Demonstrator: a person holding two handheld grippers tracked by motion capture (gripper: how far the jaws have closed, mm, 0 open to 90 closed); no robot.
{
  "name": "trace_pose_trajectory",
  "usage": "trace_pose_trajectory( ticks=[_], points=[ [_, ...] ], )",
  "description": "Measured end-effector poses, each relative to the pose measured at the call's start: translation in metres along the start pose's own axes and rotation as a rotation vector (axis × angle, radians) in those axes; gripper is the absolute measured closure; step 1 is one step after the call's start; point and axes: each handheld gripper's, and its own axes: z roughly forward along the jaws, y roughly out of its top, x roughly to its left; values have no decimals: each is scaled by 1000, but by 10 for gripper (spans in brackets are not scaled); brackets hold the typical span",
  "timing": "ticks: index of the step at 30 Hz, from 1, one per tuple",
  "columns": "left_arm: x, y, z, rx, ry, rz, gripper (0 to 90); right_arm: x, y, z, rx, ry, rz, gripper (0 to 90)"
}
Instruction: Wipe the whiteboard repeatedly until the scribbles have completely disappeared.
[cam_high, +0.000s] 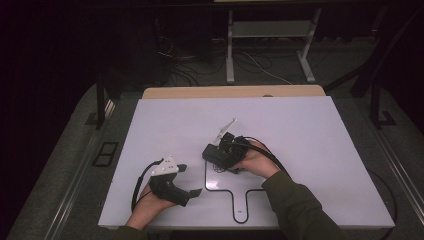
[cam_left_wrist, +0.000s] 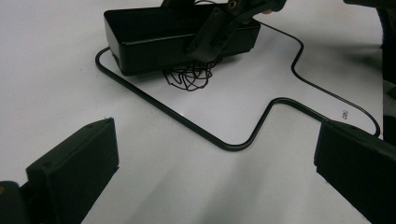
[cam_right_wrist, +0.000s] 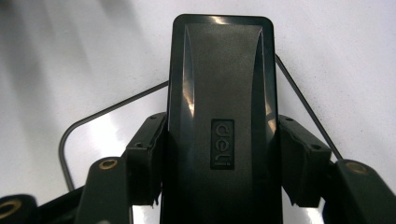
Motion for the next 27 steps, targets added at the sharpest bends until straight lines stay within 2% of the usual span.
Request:
trace_pose_trajectory(
  ticks=[4, 13, 24, 27],
  points=[
    [-1, 0, 0, -2, -1, -2, 0, 0, 2, 5, 10, 6, 0, 385],
    [-1, 0, 0, 0, -2, -2, 0, -2, 3, 16, 35, -16, -23, 385],
    [-1, 0, 0, 1, -2, 2, 0, 0, 3, 18, 43, -17, -16, 385],
    [-1, 0, 0, 2, -3, 2, 0, 1, 3, 18, 46, -24, -32, 385]
  ],
)
